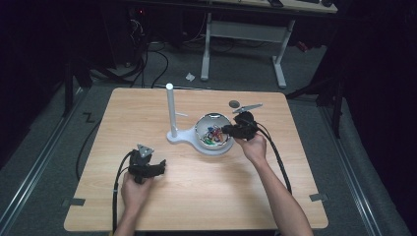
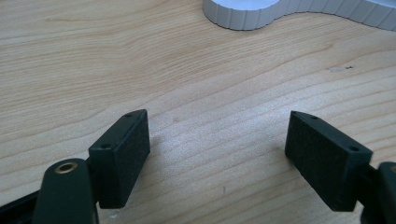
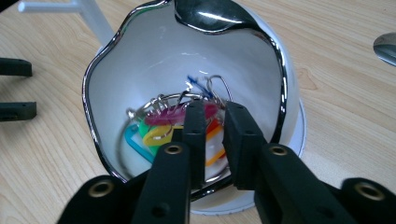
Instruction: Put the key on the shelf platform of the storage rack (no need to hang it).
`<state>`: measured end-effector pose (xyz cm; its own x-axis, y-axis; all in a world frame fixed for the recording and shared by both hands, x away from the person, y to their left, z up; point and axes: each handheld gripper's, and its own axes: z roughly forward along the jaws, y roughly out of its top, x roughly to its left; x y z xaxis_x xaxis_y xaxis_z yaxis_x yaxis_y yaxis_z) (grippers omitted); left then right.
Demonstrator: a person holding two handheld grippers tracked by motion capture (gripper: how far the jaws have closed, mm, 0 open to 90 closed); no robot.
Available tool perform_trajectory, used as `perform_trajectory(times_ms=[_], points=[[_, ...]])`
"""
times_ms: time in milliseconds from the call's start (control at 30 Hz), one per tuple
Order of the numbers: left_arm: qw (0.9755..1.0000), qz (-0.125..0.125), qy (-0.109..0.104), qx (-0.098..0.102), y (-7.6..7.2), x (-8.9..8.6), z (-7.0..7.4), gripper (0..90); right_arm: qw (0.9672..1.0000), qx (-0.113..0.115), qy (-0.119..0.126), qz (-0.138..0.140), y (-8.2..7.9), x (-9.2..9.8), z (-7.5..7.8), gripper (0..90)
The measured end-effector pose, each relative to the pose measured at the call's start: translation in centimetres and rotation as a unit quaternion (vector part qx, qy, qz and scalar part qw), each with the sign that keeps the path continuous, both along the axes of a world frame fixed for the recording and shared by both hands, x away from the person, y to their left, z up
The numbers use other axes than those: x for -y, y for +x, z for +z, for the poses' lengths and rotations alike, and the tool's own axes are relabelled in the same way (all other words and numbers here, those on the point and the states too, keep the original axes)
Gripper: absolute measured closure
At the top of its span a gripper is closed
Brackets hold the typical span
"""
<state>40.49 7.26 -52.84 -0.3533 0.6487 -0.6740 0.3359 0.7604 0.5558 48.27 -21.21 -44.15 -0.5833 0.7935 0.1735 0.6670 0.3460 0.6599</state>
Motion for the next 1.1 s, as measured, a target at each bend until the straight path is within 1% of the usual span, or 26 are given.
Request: perform_trajectory(times_ms=[33, 67, 100, 167, 233, 267, 333, 367, 467, 500, 533, 567, 700, 733, 767, 833, 1000, 1100], points=[[1.0000, 0.003, -0.003, -0.001, 0.0, 0.0, 0.0, 22.4, 1.0000, 0.001, 0.007, -0.001, -0.1, 0.1, 0.1, 68.5], [1.0000, 0.005, -0.004, -0.002, 0.0, 0.1, 0.0, 22.4, 1.0000, 0.007, 0.006, -0.001, -0.1, 0.2, 0.2, 65.4], [1.0000, 0.000, 0.000, 0.000, 0.0, 0.0, 0.0, 22.4, 0.9999, 0.014, 0.007, -0.004, -0.2, 0.2, 0.3, 62.9], [1.0000, 0.000, 0.000, 0.000, 0.0, 0.0, 0.0, 22.4, 0.9997, 0.022, 0.006, -0.002, -0.4, 0.2, 0.6, 59.7], [1.0000, 0.001, 0.000, 0.000, 0.0, 0.0, 0.0, 22.4, 0.9997, 0.024, 0.008, -0.003, -0.5, 0.1, 0.7, 58.4], [1.0000, 0.000, 0.000, 0.000, 0.0, 0.0, 0.0, 22.4, 0.9995, 0.032, 0.006, -0.002, -0.6, 0.2, 0.9, 56.3], [1.0000, 0.000, 0.000, 0.000, 0.0, 0.0, 0.0, 22.4, 0.9994, 0.032, 0.007, -0.005, -0.7, 0.3, 1.1, 55.9], [1.0000, 0.000, 0.000, 0.000, 0.0, 0.0, 0.0, 22.4, 0.9992, 0.038, 0.011, -0.005, -0.9, 0.5, 1.4, 54.4], [1.0000, 0.000, 0.000, 0.000, 0.0, 0.0, 0.0, 22.4, 0.9990, 0.042, 0.015, -0.006, -1.0, 0.7, 1.7, 53.5], [1.0000, 0.000, 0.000, 0.000, 0.0, 0.0, 0.0, 22.4, 0.9987, 0.048, 0.016, -0.009, -1.3, 0.9, 2.0, 52.9], [1.0000, 0.001, -0.001, 0.000, 0.0, 0.0, 0.0, 22.4, 0.9987, 0.048, 0.016, -0.009, -1.3, 0.9, 2.0, 52.9], [1.0000, 0.000, 0.000, 0.000, 0.0, 0.0, 0.0, 22.4, 0.9982, 0.054, 0.022, -0.010, -1.4, 1.2, 2.3, 52.4], [1.0000, 0.001, -0.001, -0.001, 0.0, 0.0, 0.0, 22.4, 0.9978, 0.061, 0.021, -0.013, -1.8, 1.5, 2.8, 52.1], [1.0000, 0.000, 0.000, 0.000, 0.0, 0.0, 0.0, 22.4, 0.9975, 0.066, 0.021, -0.013, -1.9, 1.6, 3.0, 52.1], [1.0000, 0.000, 0.000, 0.000, 0.0, 0.0, 0.0, 22.4, 0.9970, 0.072, 0.024, -0.014, -2.2, 1.9, 3.5, 52.1], [1.0000, 0.000, -0.001, 0.000, 0.0, 0.0, 0.0, 22.4, 0.9968, 0.073, 0.028, -0.017, -2.4, 2.2, 3.8, 52.0], [1.0000, 0.000, 0.000, 0.000, 0.0, 0.0, 0.0, 22.4, 0.9962, 0.079, 0.028, -0.021, -2.8, 2.9, 4.2, 51.6], [1.0000, 0.000, 0.000, 0.000, 0.0, 0.0, 0.0, 22.4, 0.9954, 0.088, 0.029, -0.024, -3.2, 3.4, 4.4, 51.6]])
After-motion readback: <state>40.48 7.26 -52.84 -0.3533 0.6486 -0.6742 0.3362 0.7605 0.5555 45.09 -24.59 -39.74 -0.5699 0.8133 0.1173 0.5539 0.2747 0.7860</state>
